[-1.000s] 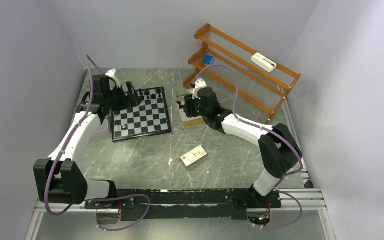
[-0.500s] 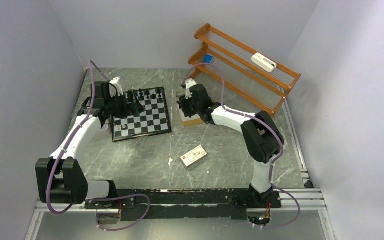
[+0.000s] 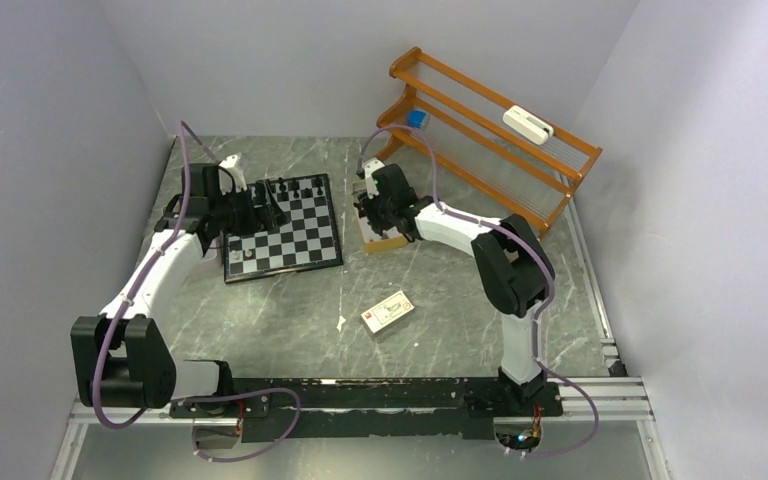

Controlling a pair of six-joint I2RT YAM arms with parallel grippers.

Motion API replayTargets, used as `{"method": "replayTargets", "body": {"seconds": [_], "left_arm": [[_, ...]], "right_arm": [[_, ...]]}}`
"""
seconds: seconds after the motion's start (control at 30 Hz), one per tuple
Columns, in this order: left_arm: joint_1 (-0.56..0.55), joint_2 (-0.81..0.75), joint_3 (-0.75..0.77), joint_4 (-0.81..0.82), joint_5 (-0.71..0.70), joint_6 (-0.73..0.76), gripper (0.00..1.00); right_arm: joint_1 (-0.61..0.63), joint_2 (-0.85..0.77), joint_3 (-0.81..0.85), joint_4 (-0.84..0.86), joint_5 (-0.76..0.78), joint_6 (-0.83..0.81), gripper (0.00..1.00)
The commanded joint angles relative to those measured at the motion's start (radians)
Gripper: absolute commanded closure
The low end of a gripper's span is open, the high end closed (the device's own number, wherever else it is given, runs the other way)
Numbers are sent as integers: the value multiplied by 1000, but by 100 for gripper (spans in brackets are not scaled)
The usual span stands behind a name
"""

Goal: Set up the chess pieces on the board
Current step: Pick up the chess piece from the storage box.

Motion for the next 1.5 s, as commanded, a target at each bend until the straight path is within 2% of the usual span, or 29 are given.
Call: {"method": "replayTargets", "body": {"seconds": [0.0, 0.7, 1.23, 1.47], "left_arm": [[-3, -17, 5, 13, -14, 10, 13], [-3, -39, 9, 5, -44, 8, 14], [-2, -37, 9, 5, -47, 8, 15], [-2, -42, 4, 8, -61, -2, 17]], "right_arm": [[-5, 39, 40, -29, 6, -28, 57], [-17, 113, 65, -27, -36, -14, 65], [-29, 106, 37, 18, -50, -14, 81], [-29, 64, -10, 63, -40, -28, 83]]}}
